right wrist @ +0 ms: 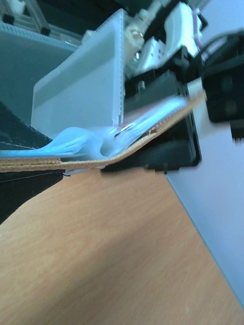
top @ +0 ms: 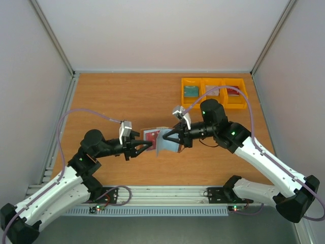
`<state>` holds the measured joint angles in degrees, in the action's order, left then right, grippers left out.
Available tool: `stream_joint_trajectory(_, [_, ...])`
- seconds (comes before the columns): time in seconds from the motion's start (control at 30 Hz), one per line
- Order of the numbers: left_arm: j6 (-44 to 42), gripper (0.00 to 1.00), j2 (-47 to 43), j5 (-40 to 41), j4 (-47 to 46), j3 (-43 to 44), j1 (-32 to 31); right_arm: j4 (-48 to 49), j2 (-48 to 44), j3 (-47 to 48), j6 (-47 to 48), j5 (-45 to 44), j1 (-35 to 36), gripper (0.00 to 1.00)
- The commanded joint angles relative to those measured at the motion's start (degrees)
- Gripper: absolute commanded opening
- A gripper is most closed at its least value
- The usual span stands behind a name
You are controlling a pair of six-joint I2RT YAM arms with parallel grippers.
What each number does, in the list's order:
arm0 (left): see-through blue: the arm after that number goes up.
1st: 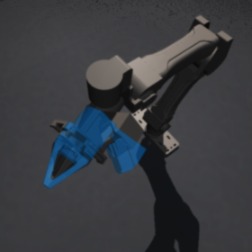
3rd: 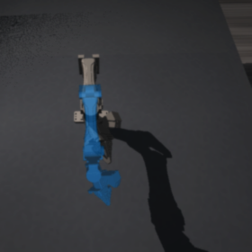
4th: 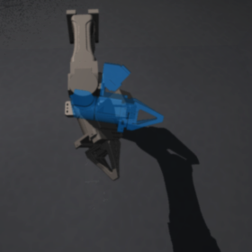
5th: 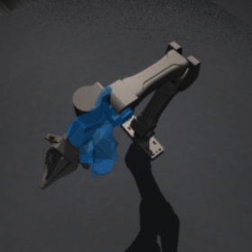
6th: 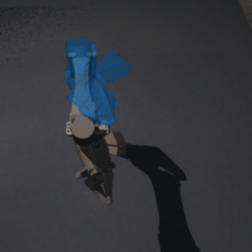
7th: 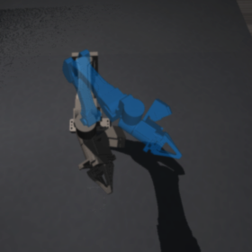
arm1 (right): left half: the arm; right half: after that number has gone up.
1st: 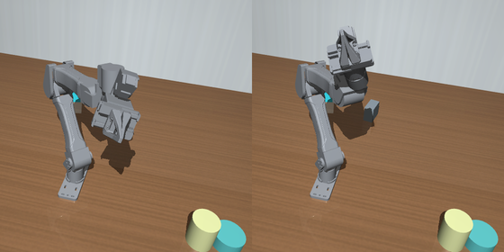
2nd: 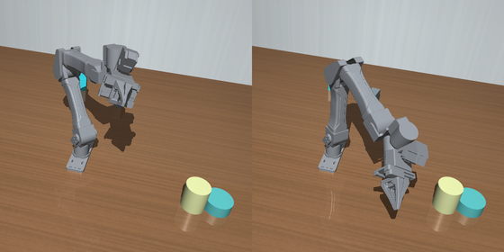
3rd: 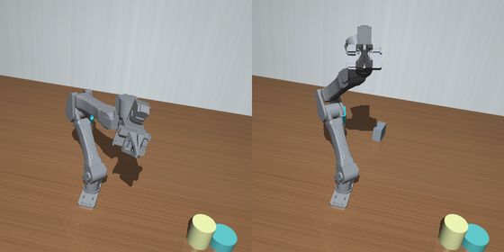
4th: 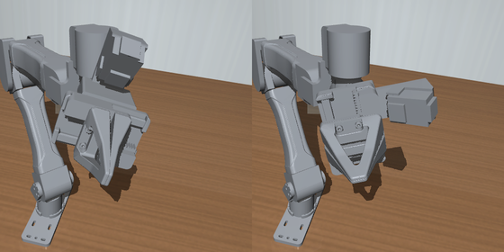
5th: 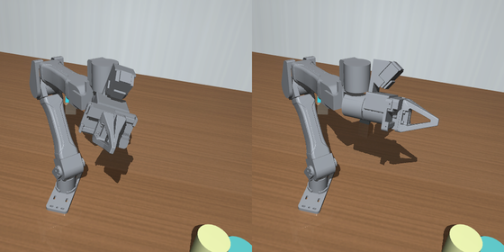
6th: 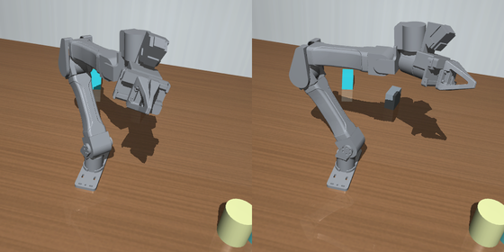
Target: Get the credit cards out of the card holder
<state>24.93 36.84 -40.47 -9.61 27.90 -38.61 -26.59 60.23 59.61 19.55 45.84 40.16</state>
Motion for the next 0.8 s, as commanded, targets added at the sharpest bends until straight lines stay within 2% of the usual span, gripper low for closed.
stream_joint_trajectory(0.0, [-1.43,0.35,1.90,5.51,-2.00,-1.28,0.05,4.55,0.27,0.91,-0.91,7.81,2.50,0.01])
stream_joint_trajectory(0.33, [-2.90,0.36,1.56,4.60,-2.27,-1.27,-0.30,5.88,3.26,1.90,0.18,7.33,5.65,0.01])
stream_joint_trajectory(0.4, [-3.24,0.30,1.55,4.61,-2.30,-1.36,-0.32,7.07,3.92,1.79,-0.23,6.15,5.72,0.01])
stream_joint_trajectory(0.57, [-4.07,0.02,0.80,3.94,-1.94,-1.75,-0.39,6.69,4.13,1.99,0.70,-0.10,5.72,0.02])
stream_joint_trajectory(0.7, [-5.35,0.00,-0.62,5.77,1.15,-1.65,-0.41,4.07,2.81,1.49,1.88,-4.67,5.72,0.02])
stream_joint_trajectory(0.77, [-7.19,0.00,-1.17,9.79,5.69,-0.80,-0.36,2.81,2.47,1.43,1.81,-6.12,5.63,0.09])
